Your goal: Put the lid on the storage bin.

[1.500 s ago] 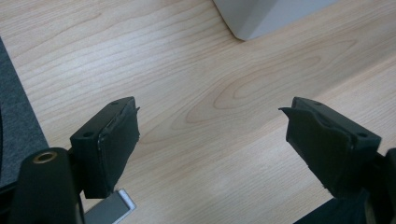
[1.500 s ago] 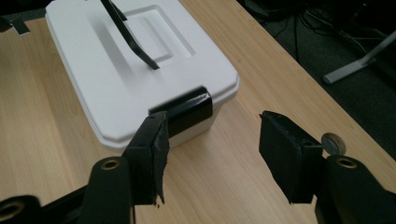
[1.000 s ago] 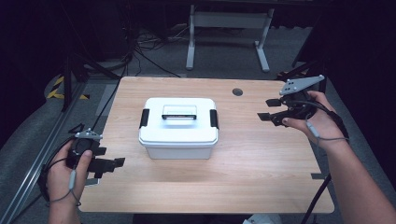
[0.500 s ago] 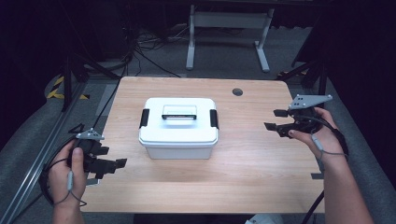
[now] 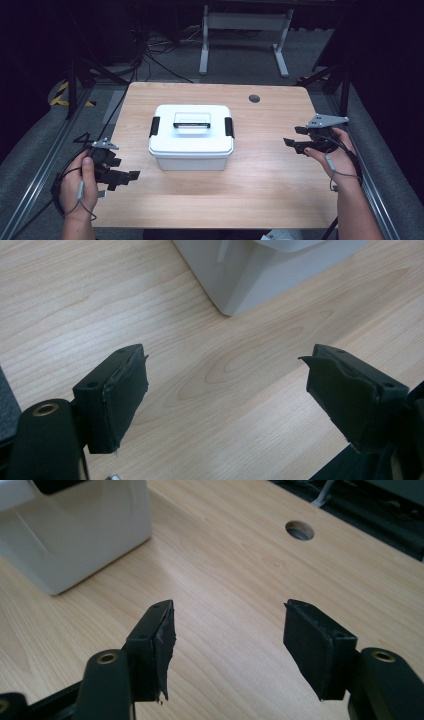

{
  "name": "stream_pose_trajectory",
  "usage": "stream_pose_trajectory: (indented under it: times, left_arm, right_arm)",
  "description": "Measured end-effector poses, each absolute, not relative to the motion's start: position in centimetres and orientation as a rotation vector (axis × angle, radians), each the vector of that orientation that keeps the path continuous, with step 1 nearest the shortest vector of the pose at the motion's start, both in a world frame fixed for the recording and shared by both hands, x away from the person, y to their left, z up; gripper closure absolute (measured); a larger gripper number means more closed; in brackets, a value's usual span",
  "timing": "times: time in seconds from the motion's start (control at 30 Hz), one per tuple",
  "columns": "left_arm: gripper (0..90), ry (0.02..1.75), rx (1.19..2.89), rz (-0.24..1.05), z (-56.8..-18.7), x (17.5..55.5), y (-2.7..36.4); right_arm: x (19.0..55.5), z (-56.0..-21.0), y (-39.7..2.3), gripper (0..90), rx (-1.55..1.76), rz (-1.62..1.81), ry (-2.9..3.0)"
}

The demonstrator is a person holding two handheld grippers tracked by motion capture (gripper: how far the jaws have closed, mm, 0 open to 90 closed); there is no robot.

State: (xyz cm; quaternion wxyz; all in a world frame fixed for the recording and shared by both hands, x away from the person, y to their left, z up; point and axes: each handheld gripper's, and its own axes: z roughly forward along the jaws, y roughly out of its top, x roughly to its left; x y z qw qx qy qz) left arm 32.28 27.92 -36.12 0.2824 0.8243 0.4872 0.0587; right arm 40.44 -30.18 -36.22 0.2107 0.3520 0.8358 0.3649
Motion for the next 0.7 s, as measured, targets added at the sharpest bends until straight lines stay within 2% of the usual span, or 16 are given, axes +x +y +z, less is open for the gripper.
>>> stream_pose_trajectory:
  times: [0.33, 0.7]
  left_arm:
    - [17.4, 1.309, 2.235, 0.134, -36.9, 32.9, 27.7]
    - [17.3, 1.34, 2.257, 0.106, -38.2, 33.7, 27.6]
  right_arm:
    - [41.8, -41.2, -29.9, 36.5, 1.05, 0.896, 2.504]
    - [42.2, -43.8, -28.9, 35.6, 1.045, 0.757, 2.587]
